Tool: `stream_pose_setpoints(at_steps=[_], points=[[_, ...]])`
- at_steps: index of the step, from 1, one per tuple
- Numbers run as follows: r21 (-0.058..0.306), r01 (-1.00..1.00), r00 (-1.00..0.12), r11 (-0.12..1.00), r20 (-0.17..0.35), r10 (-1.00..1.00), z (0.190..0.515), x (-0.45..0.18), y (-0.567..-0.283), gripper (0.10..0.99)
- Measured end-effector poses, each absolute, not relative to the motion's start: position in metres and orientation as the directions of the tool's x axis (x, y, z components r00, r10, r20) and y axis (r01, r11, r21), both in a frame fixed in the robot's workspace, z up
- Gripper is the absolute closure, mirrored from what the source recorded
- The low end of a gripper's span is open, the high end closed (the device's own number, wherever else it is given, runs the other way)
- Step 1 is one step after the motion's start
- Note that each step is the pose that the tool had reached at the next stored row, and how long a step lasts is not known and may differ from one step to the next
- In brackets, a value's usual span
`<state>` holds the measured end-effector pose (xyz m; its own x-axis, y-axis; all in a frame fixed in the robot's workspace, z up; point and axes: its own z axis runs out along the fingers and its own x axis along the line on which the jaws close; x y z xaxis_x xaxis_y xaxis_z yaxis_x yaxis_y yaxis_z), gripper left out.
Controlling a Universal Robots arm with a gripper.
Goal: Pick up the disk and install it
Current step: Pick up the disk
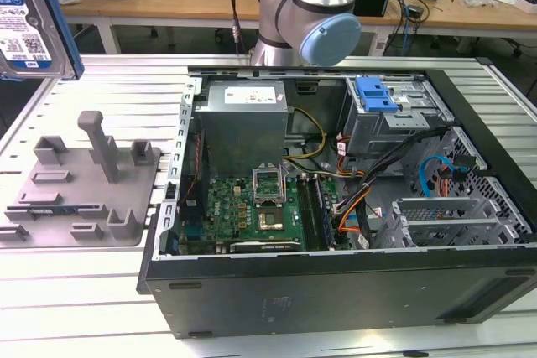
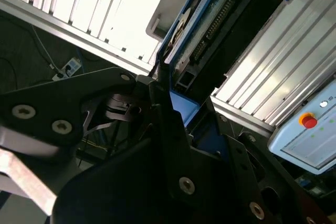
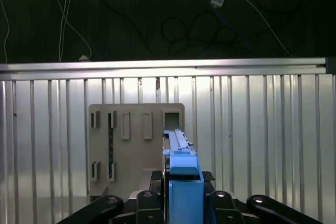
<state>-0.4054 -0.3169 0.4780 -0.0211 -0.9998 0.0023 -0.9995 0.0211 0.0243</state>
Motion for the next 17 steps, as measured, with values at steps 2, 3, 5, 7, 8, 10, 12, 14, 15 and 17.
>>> stream_pose_setpoints(at_steps=[2,3,5,7,8,10,12,14,15,17], points=[[0.027,-0.999,-0.021,0.021,0.003,-1.000,0.479,-0.399,-0.319,0.718],[0.028,-0.999,-0.021,0.021,0.003,-1.000,0.479,-0.395,-0.320,0.718],[0.031,-0.999,-0.021,0.021,0.003,-1.000,0.480,-0.389,-0.323,0.718],[0.033,-0.999,-0.021,0.021,0.003,-1.000,0.481,-0.383,-0.326,0.718],[0.034,-0.999,-0.021,0.021,0.003,-1.000,0.481,-0.381,-0.327,0.718],[0.037,-0.999,-0.021,0.021,0.004,-1.000,0.482,-0.374,-0.331,0.718],[0.040,-0.999,-0.021,0.021,0.004,-1.000,0.483,-0.367,-0.336,0.718],[0.042,-0.999,-0.021,0.021,0.004,-1.000,0.483,-0.360,-0.340,0.718],[0.043,-0.999,-0.021,0.021,0.004,-1.000,0.484,-0.357,-0.342,0.718],[0.046,-0.999,-0.021,0.021,0.004,-1.000,0.484,-0.350,-0.346,0.718]])
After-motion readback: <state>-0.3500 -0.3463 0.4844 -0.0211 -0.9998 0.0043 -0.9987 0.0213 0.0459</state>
